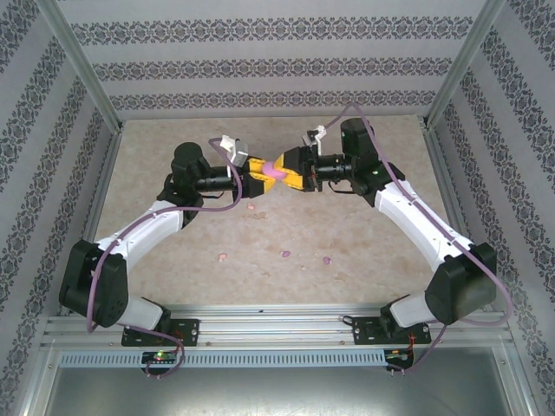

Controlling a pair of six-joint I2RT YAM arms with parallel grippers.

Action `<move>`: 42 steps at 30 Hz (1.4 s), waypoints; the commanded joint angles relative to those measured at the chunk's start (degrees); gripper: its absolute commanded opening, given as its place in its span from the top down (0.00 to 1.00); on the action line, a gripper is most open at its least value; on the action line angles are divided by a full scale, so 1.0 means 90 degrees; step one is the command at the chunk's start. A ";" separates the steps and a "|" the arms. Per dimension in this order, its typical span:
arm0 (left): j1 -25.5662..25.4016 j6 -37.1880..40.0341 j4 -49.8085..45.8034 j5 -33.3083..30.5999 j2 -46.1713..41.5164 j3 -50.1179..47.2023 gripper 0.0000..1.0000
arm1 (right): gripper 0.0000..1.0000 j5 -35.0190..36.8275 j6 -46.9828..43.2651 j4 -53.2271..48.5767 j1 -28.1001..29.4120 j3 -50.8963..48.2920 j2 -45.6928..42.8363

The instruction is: Insert the wireless bluetooth earbuds into the charging case

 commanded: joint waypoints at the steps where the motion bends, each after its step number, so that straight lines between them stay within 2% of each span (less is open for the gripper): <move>1: 0.0070 -0.0062 -0.0094 0.0066 -0.0290 0.0156 0.75 | 0.40 0.0234 -0.0361 0.0016 -0.0069 0.0022 -0.0370; 3: 0.0082 0.0006 -0.0113 0.0036 -0.0353 0.0110 0.76 | 0.36 0.0450 -0.0906 -0.0399 -0.0180 0.0209 -0.0514; 6: 0.0123 -0.0011 -0.0153 0.0091 -0.0418 0.0100 0.78 | 0.34 0.1262 -0.2404 -0.1750 -0.0236 0.0655 -0.0803; 8: 0.0150 -0.0151 -0.0144 0.0148 -0.0429 0.0111 0.80 | 0.34 0.1822 -0.3222 -0.2253 -0.0202 0.0746 -0.0984; 13: 0.0196 -0.0491 -0.0288 0.0299 -0.0534 0.0145 0.81 | 0.35 0.2637 -0.4746 -0.2087 0.0130 0.0287 -0.1443; 19: 0.0194 -0.0038 -0.0946 0.0330 -0.0856 0.0070 0.80 | 0.32 0.3227 -0.6243 -0.1958 0.0852 0.0149 -0.1616; 26: 0.0187 -0.0024 -0.1034 0.0378 -0.0912 0.0052 0.80 | 0.35 0.3234 -0.6554 -0.2201 0.1039 0.0457 -0.1214; 34: 0.0177 -0.0188 -0.0988 0.0472 -0.0937 -0.0014 0.80 | 0.40 0.3157 -0.6302 -0.1877 0.1072 0.0575 -0.0920; 42: 0.0167 -0.0125 -0.1089 0.0457 -0.0932 -0.0081 0.80 | 0.40 0.2873 -0.5973 -0.1597 0.1072 0.0644 -0.0903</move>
